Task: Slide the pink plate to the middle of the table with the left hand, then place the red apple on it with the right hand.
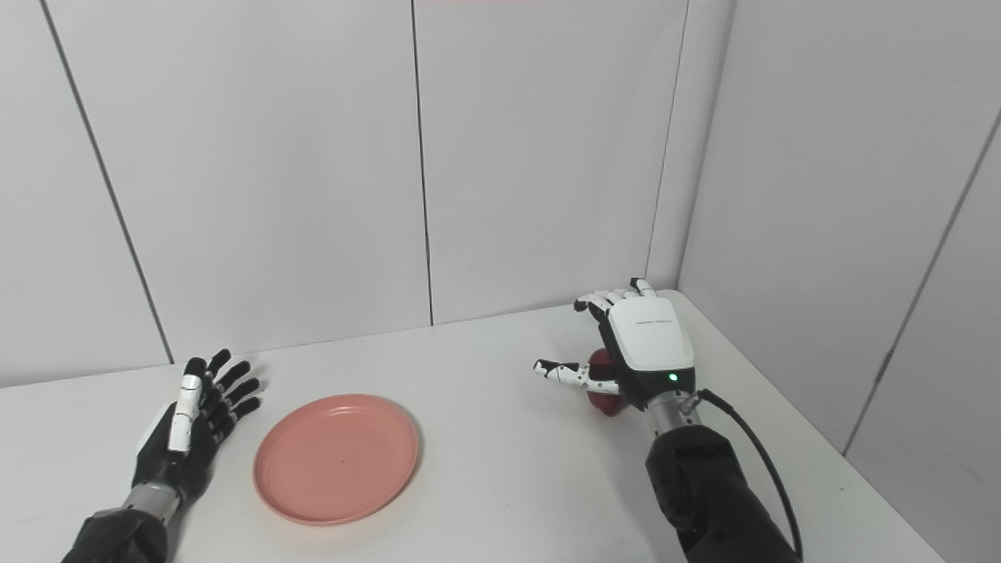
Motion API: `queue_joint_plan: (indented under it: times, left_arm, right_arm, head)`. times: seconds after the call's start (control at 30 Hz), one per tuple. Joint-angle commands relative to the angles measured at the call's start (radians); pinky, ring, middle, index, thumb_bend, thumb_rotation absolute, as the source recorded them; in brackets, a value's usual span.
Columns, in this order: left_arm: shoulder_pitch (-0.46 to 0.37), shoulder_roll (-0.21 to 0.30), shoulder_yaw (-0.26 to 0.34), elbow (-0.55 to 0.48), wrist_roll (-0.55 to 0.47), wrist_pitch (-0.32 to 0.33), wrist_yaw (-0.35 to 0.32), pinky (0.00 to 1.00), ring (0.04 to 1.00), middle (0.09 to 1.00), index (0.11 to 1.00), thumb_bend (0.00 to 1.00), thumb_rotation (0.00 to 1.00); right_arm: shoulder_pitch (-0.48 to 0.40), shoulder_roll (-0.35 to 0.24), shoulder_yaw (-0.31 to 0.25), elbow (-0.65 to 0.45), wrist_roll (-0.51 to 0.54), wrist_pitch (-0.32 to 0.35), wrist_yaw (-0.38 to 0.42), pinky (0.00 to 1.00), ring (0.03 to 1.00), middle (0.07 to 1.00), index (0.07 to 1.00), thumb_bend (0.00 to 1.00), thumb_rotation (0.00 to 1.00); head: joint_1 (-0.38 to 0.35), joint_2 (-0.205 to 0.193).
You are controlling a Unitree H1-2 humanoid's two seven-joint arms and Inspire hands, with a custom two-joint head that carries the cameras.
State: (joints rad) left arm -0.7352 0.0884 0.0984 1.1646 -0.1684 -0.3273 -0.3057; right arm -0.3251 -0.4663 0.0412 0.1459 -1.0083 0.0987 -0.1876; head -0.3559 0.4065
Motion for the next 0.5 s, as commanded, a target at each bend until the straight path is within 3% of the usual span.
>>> queue_joint_plan:
  times: [0.0,0.47]
  left_arm:
    - [0.093,0.004,-0.009,0.059,0.014,0.119,0.015,0.84,0.883,0.931,0.974,0.71,0.96]
    - [0.092,0.008,-0.021,0.065,0.016,0.113,0.022,0.84,0.878,0.927,0.982,0.70,0.97]
  right_arm:
    - [-0.056,-0.033,-0.003,0.002,-0.003,0.021,-0.033,0.90,0.784,0.756,0.690,0.88,0.91]
    - [-0.121,-0.044,0.027,0.170,0.066,0.011,-0.078,0.83,0.761,0.740,0.711,0.88,0.90]
  head:
    - [0.002,-0.001]
    - [0.006,-0.001]
